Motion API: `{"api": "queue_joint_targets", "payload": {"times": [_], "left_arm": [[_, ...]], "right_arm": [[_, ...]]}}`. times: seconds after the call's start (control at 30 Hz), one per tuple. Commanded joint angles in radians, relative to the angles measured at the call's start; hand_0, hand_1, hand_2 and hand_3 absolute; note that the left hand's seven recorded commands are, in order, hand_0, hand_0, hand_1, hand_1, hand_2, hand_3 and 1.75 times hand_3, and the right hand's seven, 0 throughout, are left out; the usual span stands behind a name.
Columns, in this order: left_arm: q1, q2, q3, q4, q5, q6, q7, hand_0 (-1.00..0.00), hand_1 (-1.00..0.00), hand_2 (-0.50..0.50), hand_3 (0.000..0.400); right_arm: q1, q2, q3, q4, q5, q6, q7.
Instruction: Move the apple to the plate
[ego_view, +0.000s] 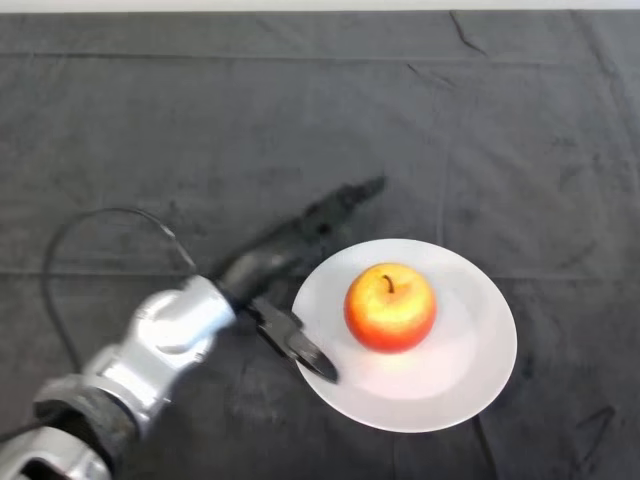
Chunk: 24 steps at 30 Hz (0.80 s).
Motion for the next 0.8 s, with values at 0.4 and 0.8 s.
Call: {"api": "queue_joint_targets", "payload": {"times": [0.4, 0.8], "left_arm": [[0.021, 0.125, 0.172, -0.079, -0.052, -0.091, 0.018, 0.0, 0.0, 0.0, 0.0], [0.07, 0.248, 0.371, 0.016, -0.169, -0.199, -0.04, 0.0, 0.0, 0.0, 0.0]], "right_arm": [[0.01, -0.003, -0.0095, -0.017, 0.0078, 0.015, 0.0044], [0.01, -0.003, -0.0095, -0.017, 0.0077, 0.015, 0.0045]]}}
